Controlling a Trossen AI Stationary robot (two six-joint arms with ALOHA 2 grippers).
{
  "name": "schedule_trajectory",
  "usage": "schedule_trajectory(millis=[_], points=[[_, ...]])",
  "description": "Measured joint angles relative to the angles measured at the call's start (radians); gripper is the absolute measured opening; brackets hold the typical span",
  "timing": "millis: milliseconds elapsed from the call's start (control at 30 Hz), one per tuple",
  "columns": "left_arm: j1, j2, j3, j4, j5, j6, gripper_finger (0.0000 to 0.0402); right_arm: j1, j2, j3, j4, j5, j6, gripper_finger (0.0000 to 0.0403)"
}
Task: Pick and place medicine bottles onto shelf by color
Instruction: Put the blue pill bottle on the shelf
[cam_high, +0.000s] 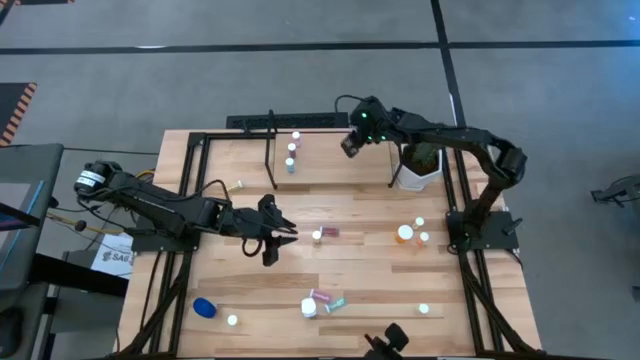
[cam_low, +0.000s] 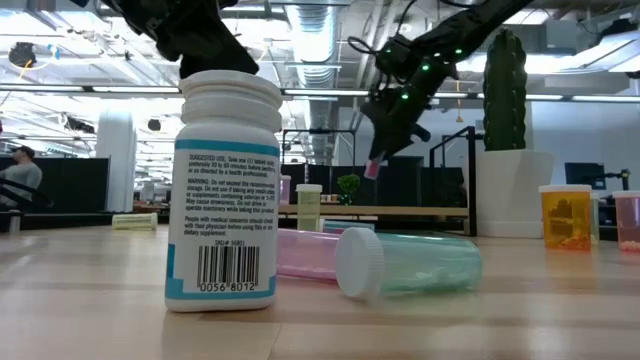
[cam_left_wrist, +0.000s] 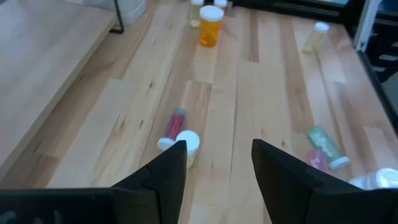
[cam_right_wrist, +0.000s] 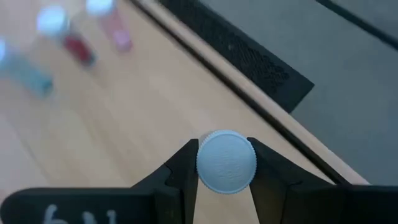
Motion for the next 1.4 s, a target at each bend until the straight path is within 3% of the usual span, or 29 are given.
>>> schedule_trajectory(millis=[167, 333, 433, 733, 1400], points=[[0.034, 0.000, 0.000, 0.001, 0.060, 0.010, 0.0168, 0.009, 0.131, 0.180, -0.156, 0.001, 0.055, 0.0134], [0.074, -0.001, 0.000, -0.019, 0.106, 0.019, 0.0168, 0.006, 0.255, 0.384, -0.361, 0.000, -0.027, 0.0134], [0.107, -0.006, 0.000, -0.039, 0.136, 0.019, 0.0168, -0.003, 0.300, 0.452, -0.397, -0.001, -0.074, 0.0134], [0.163, -0.006, 0.000, -0.042, 0.229, 0.025, 0.0168, -0.020, 0.329, 0.431, -0.355, -0.004, -0.107, 0.0135], [0.163, -0.006, 0.000, -0.039, 0.243, 0.007, 0.0168, 0.017, 0.377, 0.431, -0.310, 0.004, -0.235, 0.0135]])
